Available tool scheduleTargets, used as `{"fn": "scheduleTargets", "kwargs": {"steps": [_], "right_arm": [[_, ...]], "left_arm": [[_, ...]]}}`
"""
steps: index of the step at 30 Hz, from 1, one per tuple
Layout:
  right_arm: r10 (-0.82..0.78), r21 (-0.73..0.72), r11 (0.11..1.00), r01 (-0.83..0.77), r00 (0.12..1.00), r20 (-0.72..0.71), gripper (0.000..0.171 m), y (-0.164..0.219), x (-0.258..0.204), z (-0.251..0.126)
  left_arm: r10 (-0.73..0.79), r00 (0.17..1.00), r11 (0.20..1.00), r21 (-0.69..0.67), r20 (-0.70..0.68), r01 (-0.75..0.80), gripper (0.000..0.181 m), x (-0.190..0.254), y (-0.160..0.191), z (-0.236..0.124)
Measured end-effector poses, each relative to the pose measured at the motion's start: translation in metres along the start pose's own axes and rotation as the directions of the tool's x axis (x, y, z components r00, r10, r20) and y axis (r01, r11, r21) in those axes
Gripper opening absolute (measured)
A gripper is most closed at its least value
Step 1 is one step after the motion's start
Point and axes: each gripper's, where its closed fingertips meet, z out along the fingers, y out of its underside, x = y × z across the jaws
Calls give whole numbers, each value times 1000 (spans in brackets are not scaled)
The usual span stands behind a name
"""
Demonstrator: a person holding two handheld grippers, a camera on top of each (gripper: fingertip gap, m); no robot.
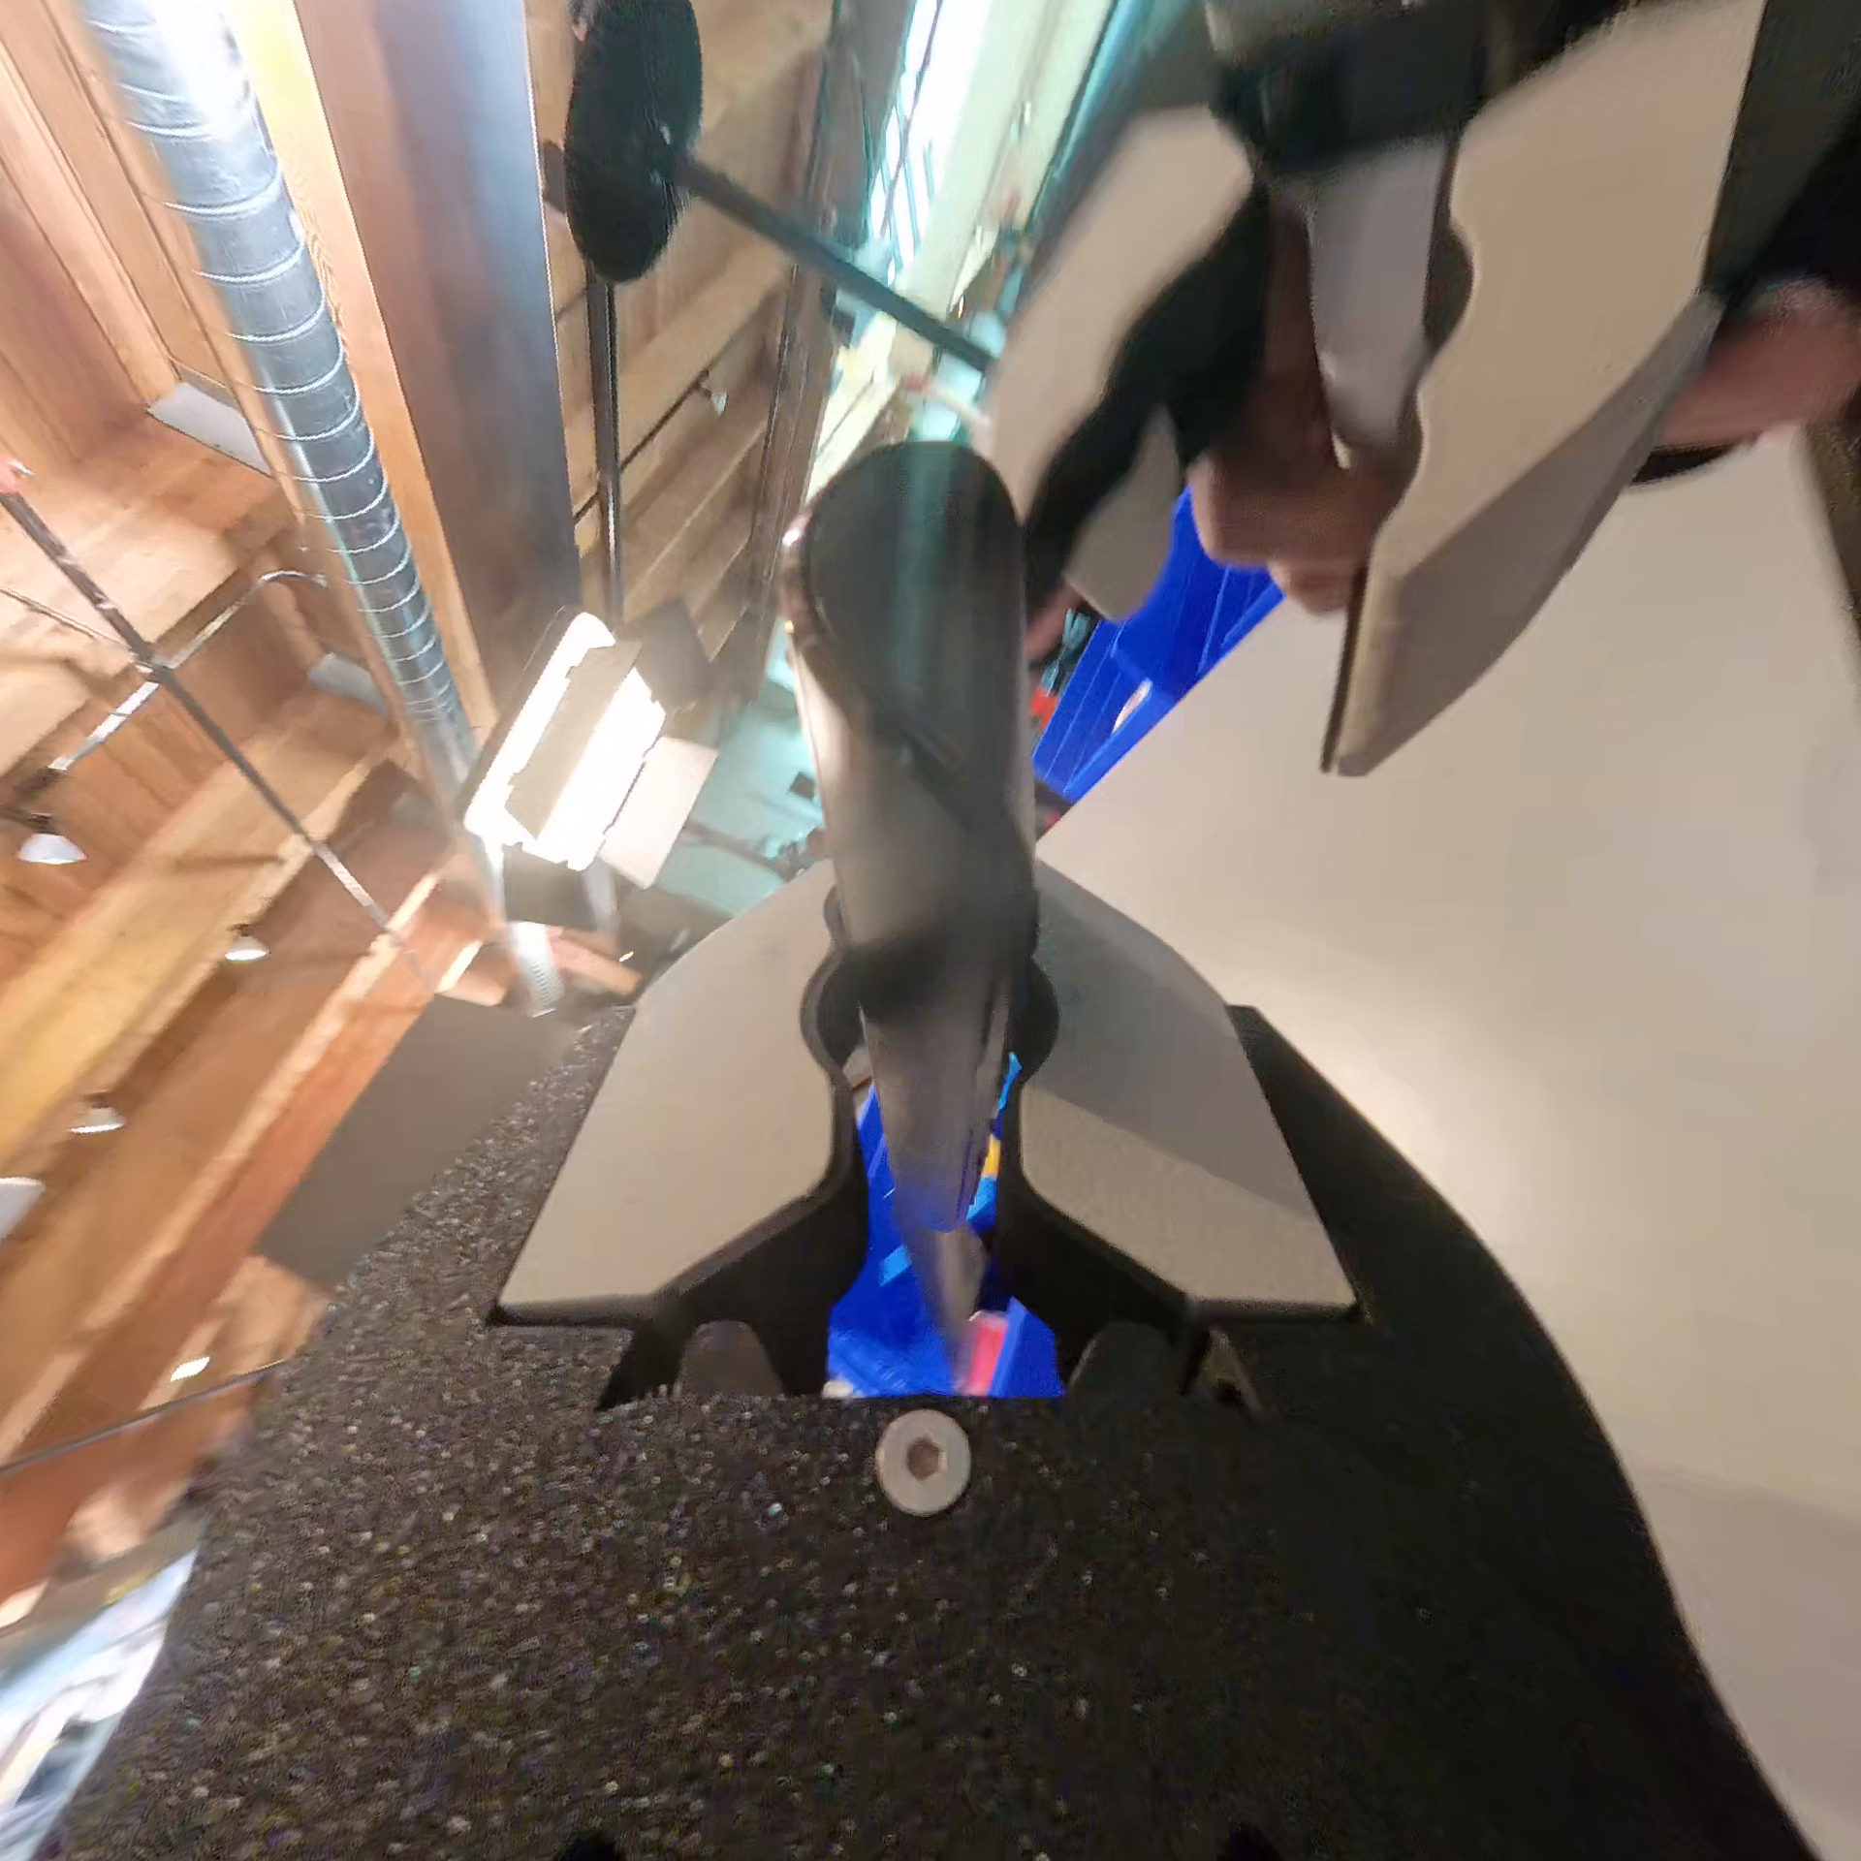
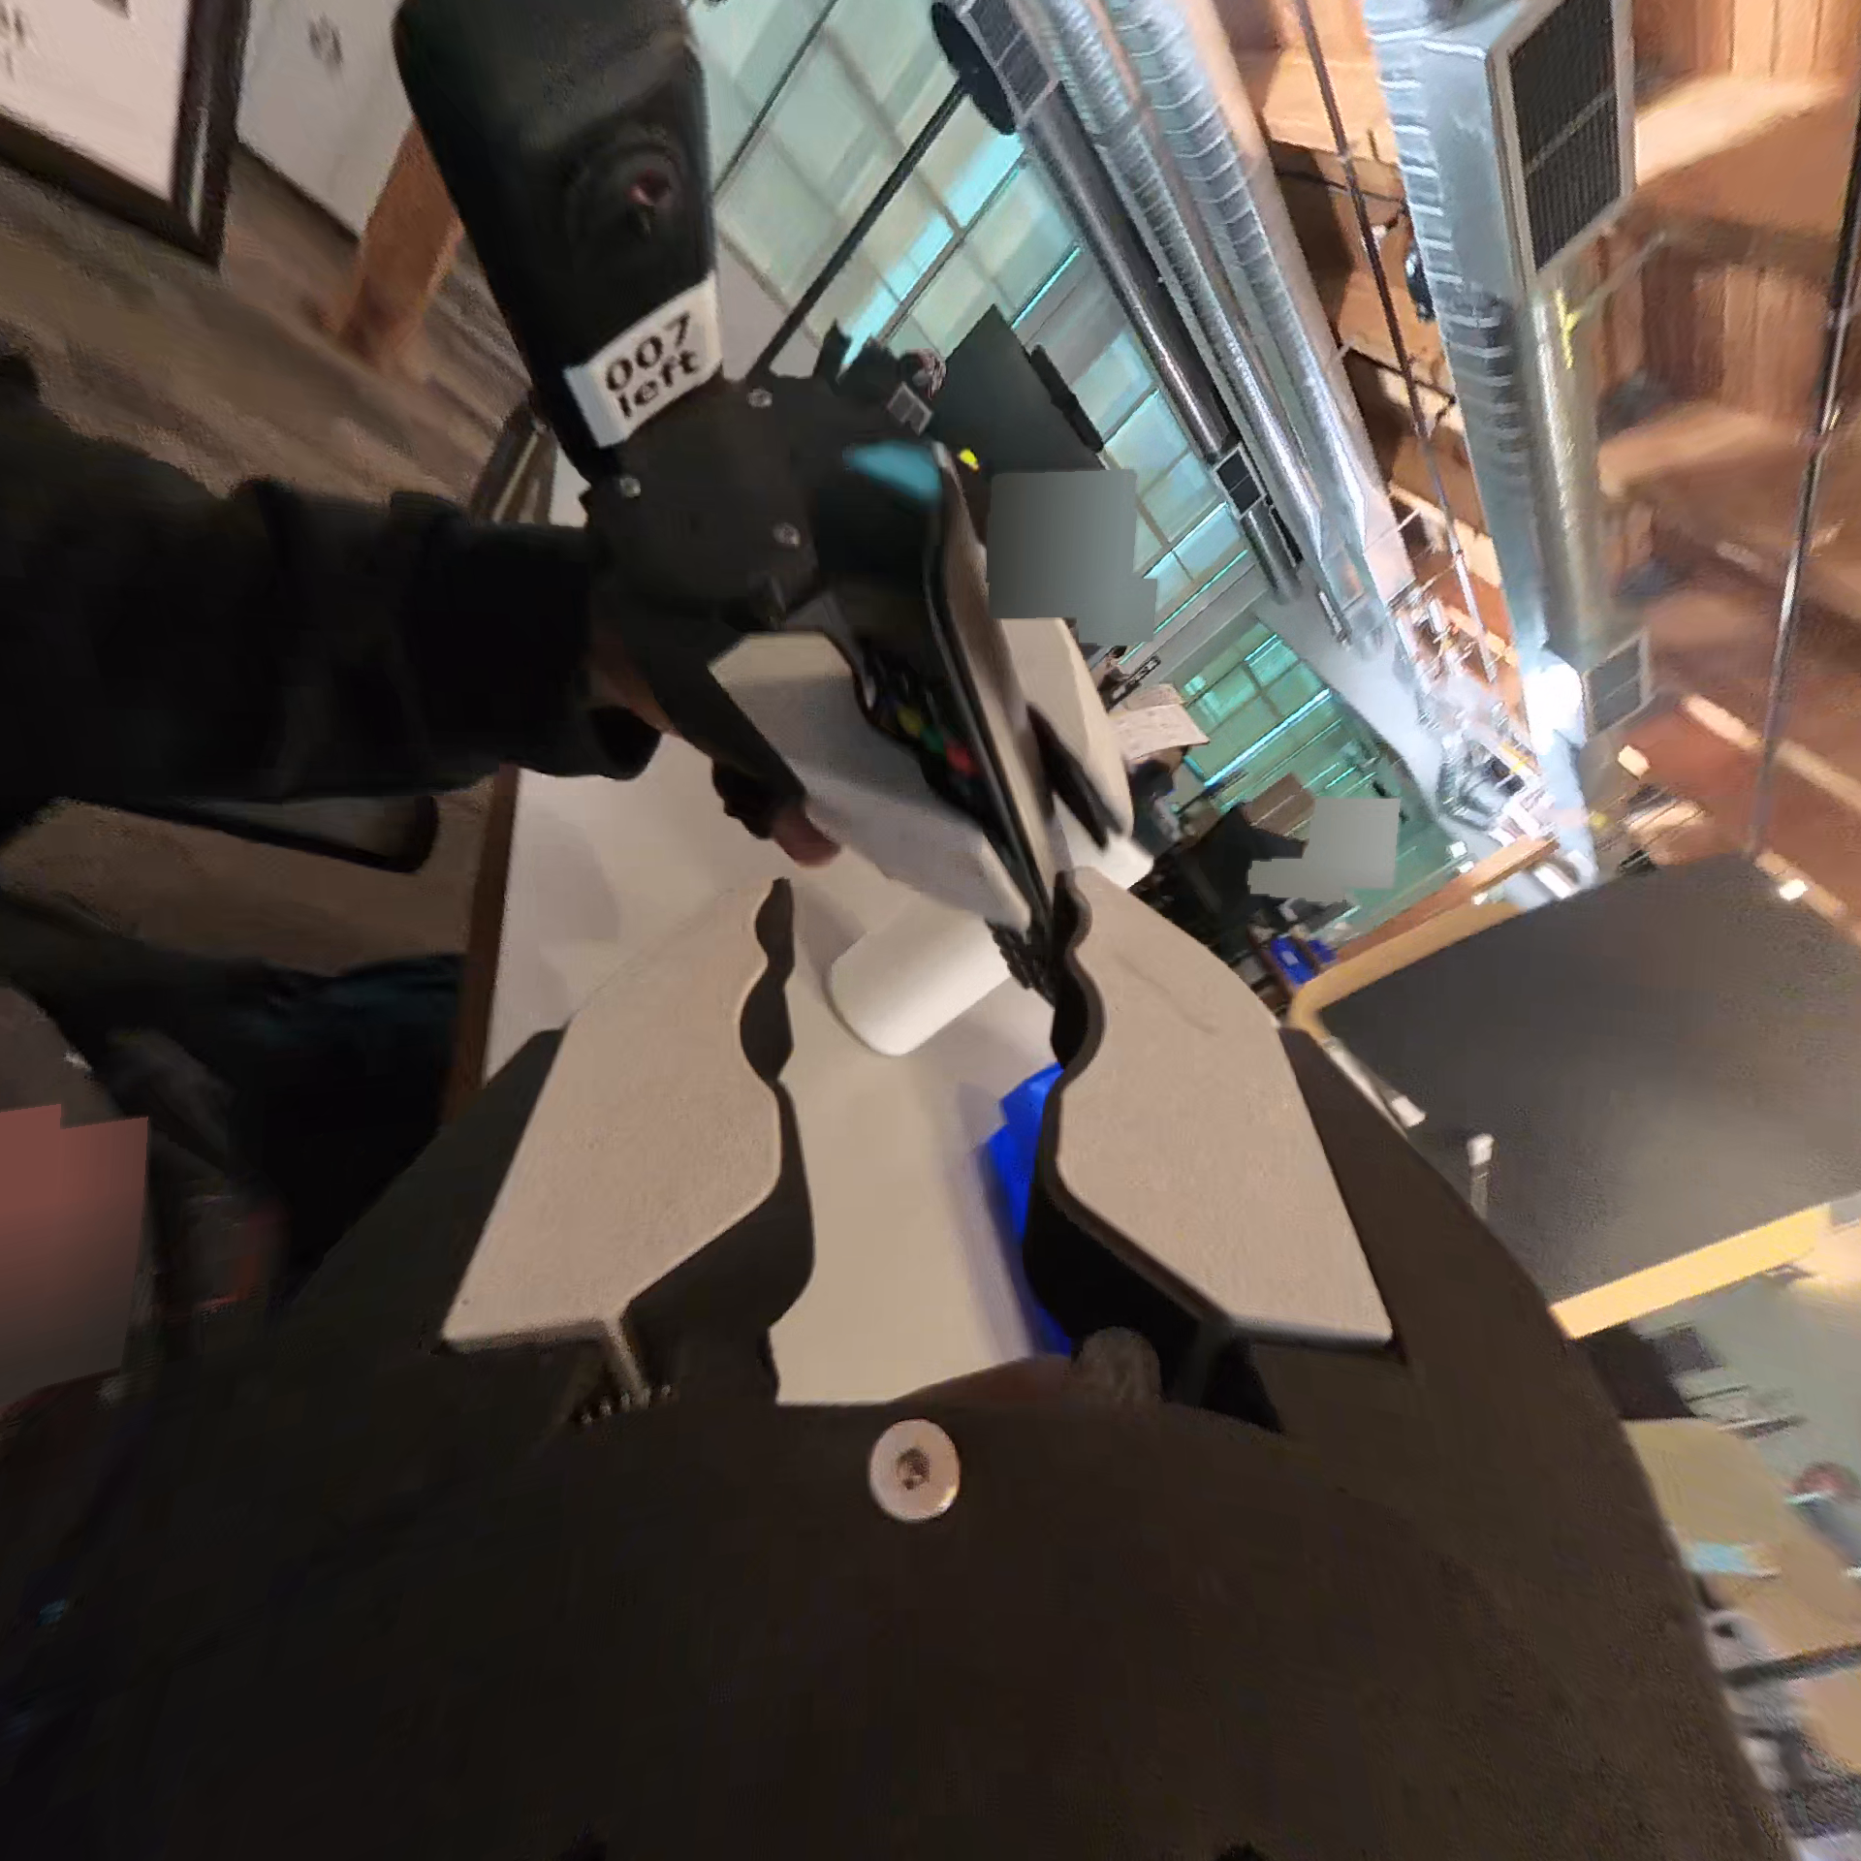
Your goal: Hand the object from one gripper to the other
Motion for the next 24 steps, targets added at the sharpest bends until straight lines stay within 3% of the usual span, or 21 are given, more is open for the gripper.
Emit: {"fn": "scheduleTargets", "kwargs": {"steps": [5,10,14,20,24], "right_arm": [[-205,-39,978,203,978,-36,53,-15,6,28],[-361,-204,912,355,933,10,52,8,-5,52],[-411,-249,880,405,911,26,24,19,-8,54],[-372,-133,923,362,926,-63,24,0,5,38],[-198,17,979,201,973,-115,24,-14,25,14]], "left_arm": [[107,994,987,-117,-16,-108,25,3,23,-8],[223,972,945,-232,-66,-233,26,8,40,-10],[269,958,931,-227,-102,-285,26,19,39,-9],[20,1000,995,-102,20,-18,37,-1,27,-15],[-258,963,965,67,77,253,52,-27,27,-28]]}}
